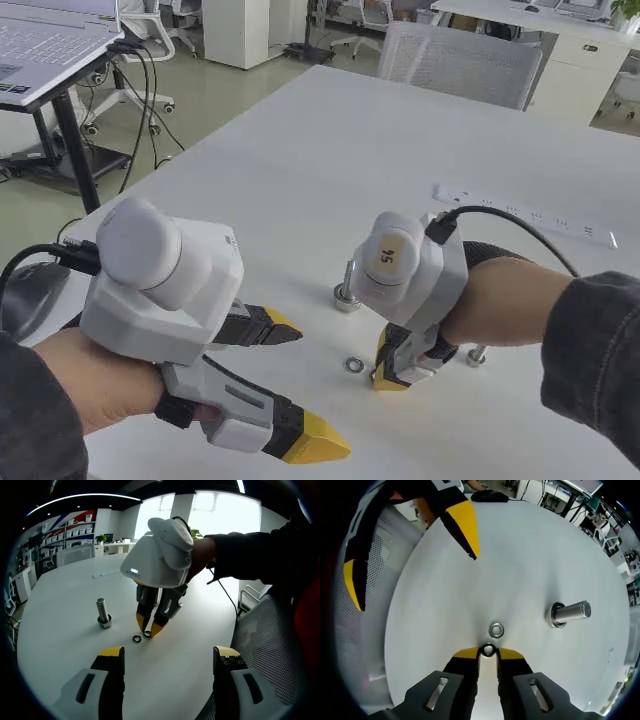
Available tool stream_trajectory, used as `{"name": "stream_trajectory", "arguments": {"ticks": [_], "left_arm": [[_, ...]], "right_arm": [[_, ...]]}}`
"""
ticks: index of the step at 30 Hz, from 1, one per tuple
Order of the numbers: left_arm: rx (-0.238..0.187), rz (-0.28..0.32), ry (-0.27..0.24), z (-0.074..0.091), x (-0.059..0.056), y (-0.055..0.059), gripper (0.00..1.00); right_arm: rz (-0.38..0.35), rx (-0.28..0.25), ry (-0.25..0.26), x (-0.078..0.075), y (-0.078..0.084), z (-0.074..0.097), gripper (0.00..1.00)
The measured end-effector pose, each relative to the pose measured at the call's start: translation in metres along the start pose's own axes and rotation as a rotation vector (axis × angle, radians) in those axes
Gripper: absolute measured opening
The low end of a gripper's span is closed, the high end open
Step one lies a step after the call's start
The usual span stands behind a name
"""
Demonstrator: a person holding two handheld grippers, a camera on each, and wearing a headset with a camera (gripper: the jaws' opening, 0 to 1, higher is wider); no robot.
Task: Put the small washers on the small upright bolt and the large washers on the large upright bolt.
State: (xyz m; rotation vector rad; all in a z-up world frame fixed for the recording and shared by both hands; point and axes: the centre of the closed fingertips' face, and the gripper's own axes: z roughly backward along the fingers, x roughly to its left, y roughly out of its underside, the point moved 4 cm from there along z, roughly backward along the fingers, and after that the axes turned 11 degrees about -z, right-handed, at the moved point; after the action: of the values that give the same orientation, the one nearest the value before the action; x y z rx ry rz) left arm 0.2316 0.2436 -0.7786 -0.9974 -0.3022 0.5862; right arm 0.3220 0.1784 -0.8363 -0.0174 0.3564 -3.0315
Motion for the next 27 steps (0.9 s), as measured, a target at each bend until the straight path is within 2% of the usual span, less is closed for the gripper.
{"name": "stream_trajectory", "arguments": {"ticks": [7,27], "left_arm": [[0.003,-0.001,0.003,0.0,0.0,0.001,0.71],[0.007,-0.006,0.014,-0.002,-0.001,0.0,0.71]], "right_arm": [[-0.018,0.008,0.001,0.0,0.008,0.003,0.14],[-0.115,0.007,0.029,0.0,0.054,0.026,0.14]]}}
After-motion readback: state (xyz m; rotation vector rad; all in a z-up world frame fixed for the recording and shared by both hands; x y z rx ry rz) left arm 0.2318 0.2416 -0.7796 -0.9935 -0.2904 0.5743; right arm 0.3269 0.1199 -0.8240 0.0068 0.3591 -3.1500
